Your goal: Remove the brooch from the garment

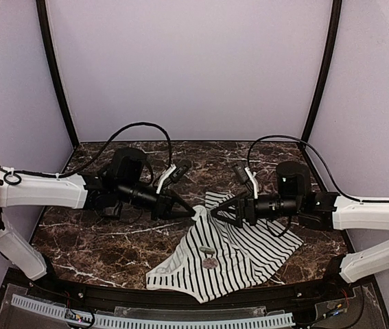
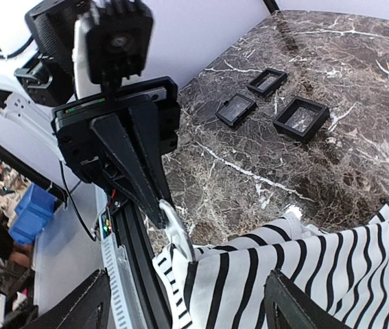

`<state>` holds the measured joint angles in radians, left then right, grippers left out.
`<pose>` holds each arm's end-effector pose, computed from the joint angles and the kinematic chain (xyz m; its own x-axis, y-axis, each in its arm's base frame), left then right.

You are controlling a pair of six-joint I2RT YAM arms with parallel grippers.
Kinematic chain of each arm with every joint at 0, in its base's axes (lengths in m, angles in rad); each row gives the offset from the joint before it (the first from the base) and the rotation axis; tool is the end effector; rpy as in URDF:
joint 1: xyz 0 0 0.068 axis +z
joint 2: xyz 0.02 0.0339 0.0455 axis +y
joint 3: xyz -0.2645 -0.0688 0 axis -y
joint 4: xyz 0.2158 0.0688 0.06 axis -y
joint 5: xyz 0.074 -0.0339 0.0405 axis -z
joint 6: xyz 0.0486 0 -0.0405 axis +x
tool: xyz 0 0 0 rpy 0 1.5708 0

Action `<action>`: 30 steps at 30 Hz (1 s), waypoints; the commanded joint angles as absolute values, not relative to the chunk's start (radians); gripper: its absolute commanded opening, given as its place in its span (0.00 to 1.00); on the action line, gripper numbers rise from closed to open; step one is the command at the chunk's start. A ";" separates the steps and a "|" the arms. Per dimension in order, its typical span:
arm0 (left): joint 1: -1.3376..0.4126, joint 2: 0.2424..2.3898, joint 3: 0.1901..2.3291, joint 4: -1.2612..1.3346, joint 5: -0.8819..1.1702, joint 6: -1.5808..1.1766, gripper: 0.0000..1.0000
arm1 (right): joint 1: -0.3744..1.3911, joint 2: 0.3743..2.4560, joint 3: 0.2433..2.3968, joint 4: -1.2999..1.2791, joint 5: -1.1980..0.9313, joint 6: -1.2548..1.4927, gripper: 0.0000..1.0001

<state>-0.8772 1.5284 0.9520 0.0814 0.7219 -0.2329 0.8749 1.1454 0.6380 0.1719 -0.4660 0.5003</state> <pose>0.1797 -0.2663 0.2580 -0.5145 0.3479 -0.7838 0.8532 0.1161 -0.5085 0.1368 0.1978 0.2633 -0.6446 -0.1032 -0.7576 -0.7390 0.3380 0.5827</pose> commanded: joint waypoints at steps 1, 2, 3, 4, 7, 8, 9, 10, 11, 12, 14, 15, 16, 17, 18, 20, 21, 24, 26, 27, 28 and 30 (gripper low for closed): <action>-0.878 1.486 0.934 0.192 0.720 -0.279 0.01 | 0.900 1.152 0.585 0.351 -0.428 0.590 0.79; -0.878 1.489 0.934 0.201 0.726 -0.283 0.01 | 0.904 1.159 0.580 0.365 -0.430 0.596 0.79; -0.879 1.490 0.934 0.206 0.737 -0.291 0.01 | 0.906 1.166 0.576 0.381 -0.435 0.604 0.79; -0.879 1.493 0.934 0.212 0.742 -0.295 0.01 | 0.908 1.171 0.571 0.395 -0.440 0.608 0.80; -0.879 1.496 0.933 0.218 0.758 -0.304 0.01 | 0.910 1.196 0.578 0.418 -0.466 0.610 0.76; -0.879 1.496 0.933 0.221 0.759 -0.305 0.01 | 0.912 1.207 0.582 0.423 -0.476 0.610 0.73; -0.879 1.498 0.932 0.222 0.764 -0.307 0.01 | 0.913 1.218 0.587 0.426 -0.487 0.609 0.71; -0.879 1.498 0.931 0.225 0.766 -0.310 0.01 | 0.914 1.228 0.592 0.427 -0.493 0.608 0.70; -0.878 1.499 0.931 0.228 0.771 -0.310 0.01 | 0.915 1.239 0.597 0.428 -0.500 0.606 0.69; -0.878 1.501 0.931 0.230 0.773 -0.312 0.01 | 0.916 1.250 0.601 0.429 -0.507 0.605 0.67; -0.878 1.502 0.932 0.230 0.776 -0.313 0.01 | 0.917 1.265 0.605 0.435 -0.518 0.604 0.63; -0.879 1.502 0.933 0.231 0.777 -0.313 0.01 | 0.917 1.270 0.607 0.440 -0.522 0.606 0.61; -0.879 1.503 0.933 0.231 0.779 -0.314 0.01 | 0.917 1.275 0.608 0.446 -0.524 0.607 0.60; -0.879 1.501 0.934 0.232 0.780 -0.313 0.01 | 0.917 1.277 0.608 0.454 -0.528 0.609 0.58; -0.878 1.501 0.934 0.232 0.781 -0.313 0.01 | 0.917 1.280 0.608 0.462 -0.530 0.613 0.56; -0.878 1.501 0.934 0.232 0.783 -0.313 0.01 | 0.917 1.286 0.608 0.482 -0.537 0.624 0.54; -0.879 1.500 0.934 0.232 0.784 -0.313 0.01 | 0.917 1.290 0.608 0.491 -0.541 0.628 0.53; -0.879 1.501 0.934 0.233 0.788 -0.314 0.01 | 0.917 1.299 0.605 0.519 -0.552 0.643 0.48; -0.878 1.500 0.934 0.233 0.789 -0.314 0.01 | 0.917 1.302 0.603 0.533 -0.550 0.649 0.44; -0.878 1.500 0.933 0.234 0.789 -0.314 0.01 | 0.917 1.304 0.603 0.535 -0.547 0.650 0.42; -0.877 1.498 0.934 0.234 0.791 -0.314 0.01 | 0.917 1.305 0.604 0.536 -0.546 0.652 0.41; -0.878 1.499 0.933 0.235 0.793 -0.314 0.01 | 0.917 1.307 0.602 0.544 -0.543 0.656 0.39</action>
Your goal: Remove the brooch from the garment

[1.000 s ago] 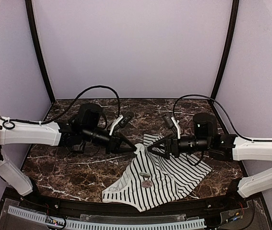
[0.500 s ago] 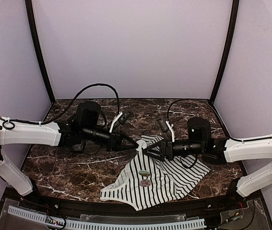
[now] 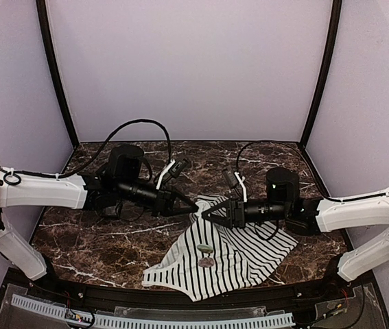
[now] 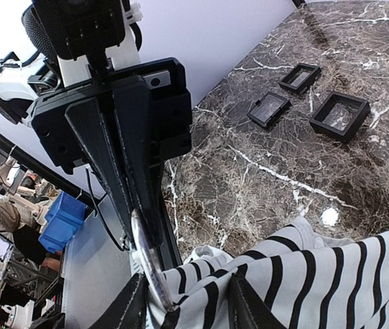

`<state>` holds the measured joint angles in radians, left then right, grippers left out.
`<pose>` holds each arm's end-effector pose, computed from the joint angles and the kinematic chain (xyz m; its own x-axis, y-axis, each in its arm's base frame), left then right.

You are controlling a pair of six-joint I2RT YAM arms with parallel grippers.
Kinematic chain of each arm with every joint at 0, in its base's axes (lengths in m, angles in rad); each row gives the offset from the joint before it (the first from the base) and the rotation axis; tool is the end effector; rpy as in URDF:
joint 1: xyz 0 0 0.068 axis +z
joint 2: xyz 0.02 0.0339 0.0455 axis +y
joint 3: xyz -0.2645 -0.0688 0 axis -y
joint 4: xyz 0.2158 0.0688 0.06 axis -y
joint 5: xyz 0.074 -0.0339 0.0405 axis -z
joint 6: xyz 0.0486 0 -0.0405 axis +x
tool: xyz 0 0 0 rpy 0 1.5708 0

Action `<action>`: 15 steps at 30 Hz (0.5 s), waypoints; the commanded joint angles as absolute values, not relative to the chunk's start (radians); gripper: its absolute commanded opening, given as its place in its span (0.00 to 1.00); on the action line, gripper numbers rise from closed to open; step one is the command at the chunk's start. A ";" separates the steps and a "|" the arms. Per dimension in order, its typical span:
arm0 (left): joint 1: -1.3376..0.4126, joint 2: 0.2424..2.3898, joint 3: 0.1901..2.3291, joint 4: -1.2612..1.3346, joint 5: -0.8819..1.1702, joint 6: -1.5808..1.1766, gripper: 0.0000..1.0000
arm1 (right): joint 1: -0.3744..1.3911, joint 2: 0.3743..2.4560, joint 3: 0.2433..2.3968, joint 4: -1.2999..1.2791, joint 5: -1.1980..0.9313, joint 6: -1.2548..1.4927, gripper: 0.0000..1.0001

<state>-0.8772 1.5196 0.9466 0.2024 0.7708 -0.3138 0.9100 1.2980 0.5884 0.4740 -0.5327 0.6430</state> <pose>0.1797 -0.2691 0.2716 -0.5187 0.2775 -0.8087 0.8481 0.0472 -0.5277 0.1427 0.2237 0.2461 -0.7042 -0.0643 -0.7071 -0.7010 0.2216 0.6779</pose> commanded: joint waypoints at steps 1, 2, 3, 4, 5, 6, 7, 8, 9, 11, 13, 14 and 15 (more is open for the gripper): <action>-0.878 1.498 0.934 0.235 0.794 -0.314 0.01 | 0.917 1.308 0.601 0.549 -0.544 0.659 0.38; -0.878 1.498 0.933 0.235 0.795 -0.314 0.01 | 0.917 1.309 0.600 0.553 -0.545 0.662 0.37; -0.878 1.499 0.932 0.234 0.796 -0.314 0.01 | 0.917 1.311 0.600 0.559 -0.546 0.665 0.35; -0.878 1.501 0.933 0.234 0.798 -0.314 0.01 | 0.917 1.313 0.601 0.561 -0.545 0.666 0.34; -0.878 1.501 0.933 0.234 0.800 -0.314 0.01 | 0.917 1.316 0.600 0.563 -0.545 0.669 0.31; -0.879 1.502 0.931 0.235 0.801 -0.314 0.01 | 0.917 1.316 0.600 0.565 -0.544 0.670 0.29; -0.879 1.502 0.931 0.235 0.802 -0.314 0.01 | 0.917 1.317 0.598 0.571 -0.544 0.673 0.26; -0.879 1.500 0.932 0.235 0.802 -0.314 0.01 | 0.917 1.318 0.596 0.575 -0.541 0.675 0.24; -0.879 1.499 0.931 0.235 0.802 -0.314 0.01 | 0.918 1.317 0.594 0.577 -0.540 0.679 0.23; -0.879 1.500 0.931 0.236 0.805 -0.312 0.01 | 0.916 1.321 0.596 0.577 -0.535 0.685 0.19; -0.879 1.502 0.931 0.235 0.808 -0.311 0.01 | 0.916 1.323 0.596 0.576 -0.523 0.695 0.16; -0.878 1.503 0.930 0.235 0.809 -0.310 0.01 | 0.916 1.326 0.596 0.572 -0.515 0.700 0.14; -0.878 1.502 0.930 0.235 0.811 -0.310 0.01 | 0.915 1.328 0.597 0.570 -0.511 0.705 0.12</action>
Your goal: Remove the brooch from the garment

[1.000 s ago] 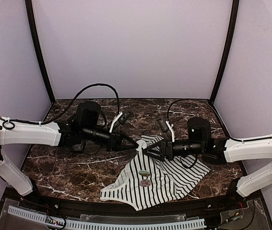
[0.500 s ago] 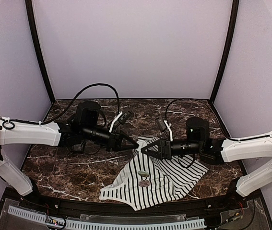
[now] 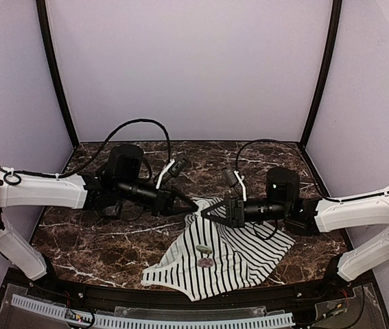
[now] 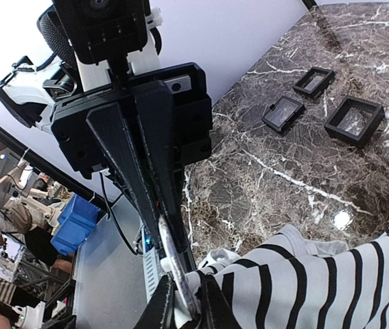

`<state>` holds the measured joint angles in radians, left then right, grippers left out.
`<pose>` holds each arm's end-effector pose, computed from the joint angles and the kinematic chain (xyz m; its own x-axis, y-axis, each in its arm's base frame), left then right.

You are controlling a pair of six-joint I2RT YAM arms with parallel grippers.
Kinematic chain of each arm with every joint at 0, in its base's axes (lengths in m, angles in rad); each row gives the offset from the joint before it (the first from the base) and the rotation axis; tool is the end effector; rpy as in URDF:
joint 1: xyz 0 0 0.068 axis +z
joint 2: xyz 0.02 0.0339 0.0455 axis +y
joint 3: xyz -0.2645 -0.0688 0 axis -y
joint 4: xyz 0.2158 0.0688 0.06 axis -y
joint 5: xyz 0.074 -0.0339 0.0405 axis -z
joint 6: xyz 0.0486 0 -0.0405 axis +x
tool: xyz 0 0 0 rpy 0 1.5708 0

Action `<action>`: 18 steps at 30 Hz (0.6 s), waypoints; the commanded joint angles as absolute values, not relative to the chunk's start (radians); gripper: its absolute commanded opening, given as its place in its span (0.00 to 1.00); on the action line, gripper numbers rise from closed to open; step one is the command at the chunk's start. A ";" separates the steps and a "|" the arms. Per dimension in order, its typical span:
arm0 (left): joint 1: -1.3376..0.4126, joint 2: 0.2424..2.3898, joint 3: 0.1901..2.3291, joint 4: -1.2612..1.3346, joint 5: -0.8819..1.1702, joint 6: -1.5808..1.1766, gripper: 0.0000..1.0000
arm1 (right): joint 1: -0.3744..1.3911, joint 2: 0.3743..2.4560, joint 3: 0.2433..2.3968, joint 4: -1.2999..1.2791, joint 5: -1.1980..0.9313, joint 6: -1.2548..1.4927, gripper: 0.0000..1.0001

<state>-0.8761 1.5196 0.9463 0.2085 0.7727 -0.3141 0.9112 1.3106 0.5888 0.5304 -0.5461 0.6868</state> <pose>0.1800 -0.2691 0.2722 -0.5161 0.2738 -0.8115 0.8497 0.0441 -0.5255 0.1437 0.2265 0.2496 -0.7164 -0.0397 -0.6965 -0.6899 0.1887 0.6989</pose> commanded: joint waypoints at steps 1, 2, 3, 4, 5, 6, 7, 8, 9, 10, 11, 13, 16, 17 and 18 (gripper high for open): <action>-0.878 1.502 0.930 0.235 0.812 -0.309 0.01 | 0.915 1.330 0.597 0.569 -0.507 0.708 0.11; -0.878 1.503 0.930 0.235 0.813 -0.307 0.01 | 0.914 1.334 0.598 0.568 -0.502 0.714 0.09; -0.878 1.503 0.930 0.234 0.813 -0.306 0.01 | 0.914 1.335 0.597 0.567 -0.501 0.718 0.08; -0.878 1.504 0.930 0.234 0.814 -0.304 0.01 | 0.913 1.337 0.597 0.569 -0.499 0.723 0.07; -0.878 1.504 0.930 0.233 0.816 -0.302 0.01 | 0.912 1.339 0.599 0.567 -0.493 0.732 0.05; -0.878 1.505 0.930 0.234 0.818 -0.302 0.01 | 0.910 1.342 0.602 0.558 -0.488 0.740 0.04; -0.879 1.504 0.929 0.235 0.822 -0.302 0.01 | 0.908 1.344 0.607 0.549 -0.485 0.747 0.02; -0.878 1.503 0.928 0.239 0.825 -0.302 0.01 | 0.906 1.347 0.612 0.534 -0.478 0.757 0.01; -0.879 1.503 0.928 0.241 0.828 -0.304 0.01 | 0.903 1.351 0.618 0.521 -0.473 0.766 0.01; -0.878 1.504 0.926 0.243 0.830 -0.303 0.01 | 0.900 1.357 0.624 0.507 -0.470 0.779 0.00; -0.879 1.504 0.926 0.243 0.833 -0.302 0.01 | 0.895 1.364 0.634 0.489 -0.464 0.794 0.00; -0.880 1.502 0.924 0.246 0.839 -0.302 0.01 | 0.887 1.380 0.653 0.446 -0.452 0.820 0.00; -0.879 1.499 0.920 0.254 0.846 -0.302 0.01 | 0.869 1.408 0.671 0.409 -0.451 0.865 0.00; -0.880 1.497 0.919 0.255 0.847 -0.301 0.01 | 0.864 1.413 0.668 0.417 -0.456 0.880 0.00; -0.881 1.496 0.918 0.256 0.847 -0.300 0.01 | 0.859 1.415 0.662 0.429 -0.458 0.897 0.00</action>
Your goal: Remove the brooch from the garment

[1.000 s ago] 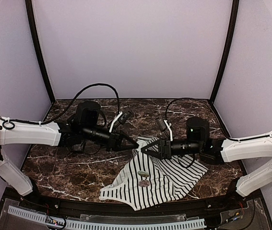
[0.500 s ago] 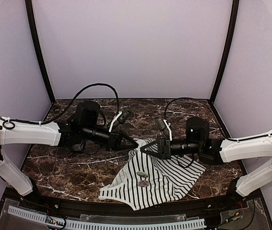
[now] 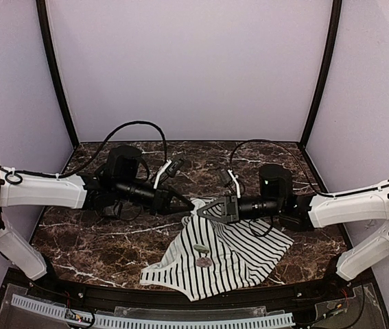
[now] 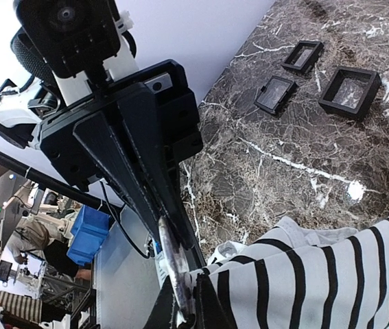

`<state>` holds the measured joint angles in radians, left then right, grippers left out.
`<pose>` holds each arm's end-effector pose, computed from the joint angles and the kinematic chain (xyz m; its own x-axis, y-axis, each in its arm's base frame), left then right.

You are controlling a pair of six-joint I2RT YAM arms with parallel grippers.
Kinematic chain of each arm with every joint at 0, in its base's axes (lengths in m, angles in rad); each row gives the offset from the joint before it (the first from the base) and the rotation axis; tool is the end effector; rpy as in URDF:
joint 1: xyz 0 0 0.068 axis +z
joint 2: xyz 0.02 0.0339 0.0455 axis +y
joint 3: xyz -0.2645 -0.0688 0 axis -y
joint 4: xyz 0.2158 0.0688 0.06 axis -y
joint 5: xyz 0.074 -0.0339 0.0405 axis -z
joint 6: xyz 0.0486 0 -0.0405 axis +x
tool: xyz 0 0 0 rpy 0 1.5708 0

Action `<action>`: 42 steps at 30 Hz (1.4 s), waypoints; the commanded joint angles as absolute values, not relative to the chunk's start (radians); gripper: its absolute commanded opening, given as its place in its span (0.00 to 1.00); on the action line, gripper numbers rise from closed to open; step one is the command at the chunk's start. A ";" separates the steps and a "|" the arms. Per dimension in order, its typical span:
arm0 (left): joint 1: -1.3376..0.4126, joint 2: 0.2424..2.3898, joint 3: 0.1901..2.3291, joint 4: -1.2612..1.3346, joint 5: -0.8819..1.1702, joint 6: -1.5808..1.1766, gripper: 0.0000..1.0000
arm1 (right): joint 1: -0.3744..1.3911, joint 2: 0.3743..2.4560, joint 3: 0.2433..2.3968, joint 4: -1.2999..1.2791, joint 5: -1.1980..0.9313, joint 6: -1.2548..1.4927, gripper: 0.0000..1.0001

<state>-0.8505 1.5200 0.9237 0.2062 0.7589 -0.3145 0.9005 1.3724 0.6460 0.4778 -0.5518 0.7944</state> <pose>0.1859 -0.2625 0.2646 -0.5371 0.2717 -0.7986 0.8402 0.0887 -0.5349 0.1545 0.2359 0.2459 -0.8084 -0.0418 -0.5871 -0.5797 0.2292 0.7819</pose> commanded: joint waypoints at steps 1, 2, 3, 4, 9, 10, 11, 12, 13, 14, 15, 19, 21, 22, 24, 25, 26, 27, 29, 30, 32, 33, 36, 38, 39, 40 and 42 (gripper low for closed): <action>-0.882 1.493 0.916 0.256 0.845 -0.299 0.01 | 0.855 1.415 0.656 0.438 -0.455 0.912 0.00; -0.883 1.491 0.914 0.257 0.843 -0.297 0.01 | 0.849 1.414 0.650 0.444 -0.451 0.935 0.01; -0.883 1.488 0.911 0.257 0.839 -0.293 0.01 | 0.841 1.414 0.644 0.448 -0.453 0.956 0.01; -0.887 1.485 0.910 0.255 0.836 -0.289 0.01 | 0.834 1.417 0.640 0.449 -0.455 0.980 0.01; -0.919 1.469 0.916 0.204 0.804 -0.237 0.01 | 0.810 1.438 0.653 0.421 -0.478 1.055 0.04; -0.923 1.468 0.918 0.196 0.799 -0.223 0.01 | 0.809 1.444 0.659 0.413 -0.483 1.060 0.05; -0.932 1.468 0.923 0.179 0.794 -0.216 0.01 | 0.808 1.451 0.665 0.411 -0.490 1.063 0.05; -0.939 1.467 0.925 0.171 0.786 -0.200 0.01 | 0.807 1.458 0.671 0.405 -0.497 1.067 0.05; -0.950 1.467 0.930 0.151 0.780 -0.190 0.01 | 0.806 1.465 0.676 0.402 -0.500 1.068 0.05; -0.955 1.466 0.934 0.139 0.769 -0.172 0.01 | 0.805 1.472 0.683 0.399 -0.503 1.068 0.06; -0.967 1.465 0.939 0.121 0.763 -0.163 0.01 | 0.804 1.479 0.689 0.396 -0.506 1.068 0.06; -0.985 1.467 0.942 0.099 0.742 -0.146 0.01 | 0.804 1.503 0.709 0.401 -0.522 1.053 0.07; -0.985 1.471 0.945 0.101 0.736 -0.157 0.01 | 0.805 1.508 0.717 0.401 -0.531 1.025 0.09; -0.986 1.475 0.948 0.100 0.724 -0.166 0.01 | 0.805 1.507 0.721 0.397 -0.535 1.007 0.11; -0.983 1.486 0.953 0.098 0.717 -0.181 0.01 | 0.807 1.499 0.727 0.392 -0.547 0.970 0.14; -0.976 1.490 0.954 0.097 0.715 -0.187 0.01 | 0.807 1.488 0.729 0.388 -0.552 0.950 0.16; -0.973 1.500 0.959 0.097 0.713 -0.202 0.01 | 0.808 1.479 0.730 0.382 -0.558 0.929 0.18; -0.960 1.505 0.962 0.096 0.714 -0.210 0.01 | 0.809 1.468 0.732 0.377 -0.565 0.910 0.20; -0.937 1.519 0.971 0.091 0.708 -0.235 0.01 | 0.810 1.442 0.733 0.364 -0.577 0.872 0.27; -0.924 1.527 0.979 0.072 0.704 -0.238 0.01 | 0.811 1.427 0.733 0.358 -0.585 0.854 0.32; -0.916 1.538 1.000 0.024 0.670 -0.222 0.01 | 0.814 1.396 0.735 0.337 -0.592 0.817 0.43; -0.915 1.541 1.007 0.015 0.648 -0.212 0.01 | 0.817 1.381 0.736 0.326 -0.596 0.799 0.48; -0.911 1.559 1.027 -0.048 0.615 -0.205 0.01 | 0.825 1.335 0.733 0.278 -0.588 0.744 0.62; -0.906 1.569 1.037 -0.066 0.592 -0.207 0.01 | 0.834 1.303 0.728 0.238 -0.569 0.706 0.70; -0.905 1.575 1.039 -0.072 0.581 -0.211 0.01 | 0.840 1.289 0.725 0.217 -0.554 0.691 0.73; -0.900 1.577 1.043 -0.077 0.576 -0.214 0.01 | 0.847 1.273 0.721 0.199 -0.532 0.674 0.76; -0.895 1.581 1.044 -0.079 0.572 -0.220 0.01 | 0.868 1.242 0.707 0.165 -0.468 0.647 0.80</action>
<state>-0.9058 1.5734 1.0168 -0.0223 0.5961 -0.2173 0.8379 1.2964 0.7113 0.2489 -0.5770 0.7418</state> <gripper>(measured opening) 0.009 0.775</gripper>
